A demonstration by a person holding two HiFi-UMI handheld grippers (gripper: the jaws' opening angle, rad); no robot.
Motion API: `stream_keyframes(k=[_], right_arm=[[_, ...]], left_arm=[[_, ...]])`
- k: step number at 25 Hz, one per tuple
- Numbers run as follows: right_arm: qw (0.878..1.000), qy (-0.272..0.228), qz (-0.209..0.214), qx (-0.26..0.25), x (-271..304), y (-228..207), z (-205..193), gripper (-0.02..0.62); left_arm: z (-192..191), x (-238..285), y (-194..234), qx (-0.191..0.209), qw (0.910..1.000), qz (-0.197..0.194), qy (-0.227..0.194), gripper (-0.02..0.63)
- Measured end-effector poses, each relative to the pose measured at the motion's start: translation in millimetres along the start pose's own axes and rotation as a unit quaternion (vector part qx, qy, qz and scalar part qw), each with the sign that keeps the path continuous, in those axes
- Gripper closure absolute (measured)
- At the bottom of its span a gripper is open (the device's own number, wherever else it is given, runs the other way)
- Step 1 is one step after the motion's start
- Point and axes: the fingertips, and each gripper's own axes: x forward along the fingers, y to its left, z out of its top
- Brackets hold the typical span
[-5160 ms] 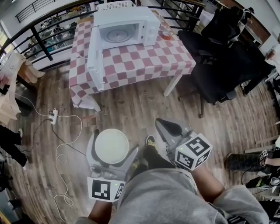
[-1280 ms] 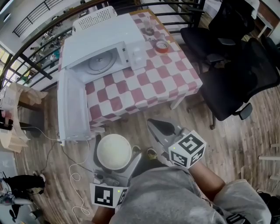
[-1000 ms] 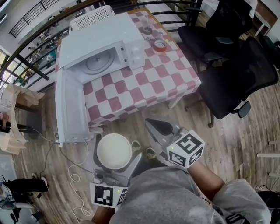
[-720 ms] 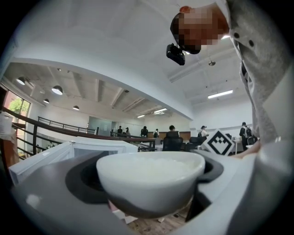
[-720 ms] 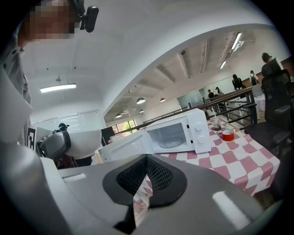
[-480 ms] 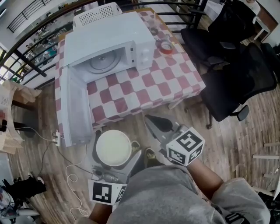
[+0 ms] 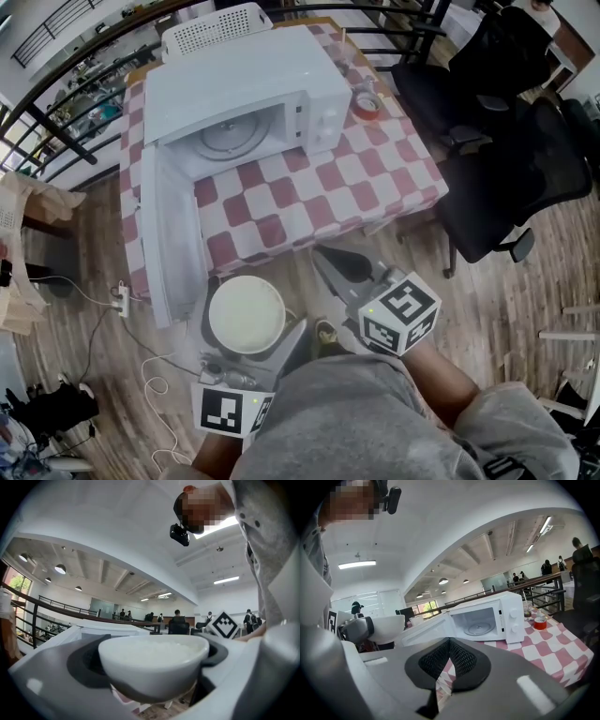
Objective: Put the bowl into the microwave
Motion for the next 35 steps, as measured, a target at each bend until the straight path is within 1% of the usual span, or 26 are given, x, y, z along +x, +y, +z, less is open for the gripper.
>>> stream_keyframes(k=[7,16,23,29,35], right_arm=[[1.000,0.000,-0.014,-0.008,20.1,1.7,11.9,0.597],[1.000,-0.002,-0.021,-0.021,49.4,11.2,24.7,0.597],[0.999,-0.009,-0.038,-0.020,54.8,8.5,26.7,0.597],[0.998,-0.011,-0.050,-0.026,51.6,3.0,35.4,0.597],[0.998,-0.002,-0.048,-0.027,58.1,-8.7,33.2,0.597]], left_arm=[[2.0,7.4,25.3,-0.003,0.9999,-0.008,-0.006,0.064],[7.2,10.4,53.7,-0.014,0.9997,-0.011,-0.018,0.064],[2.7,17.9,59.1,-0.018,0.9993,-0.026,-0.018,0.064],[6.7,26.4,59.5,-0.022,0.9989,-0.037,-0.020,0.064],[2.9,36.6,61.8,-0.021,0.9992,-0.031,-0.013,0.064]])
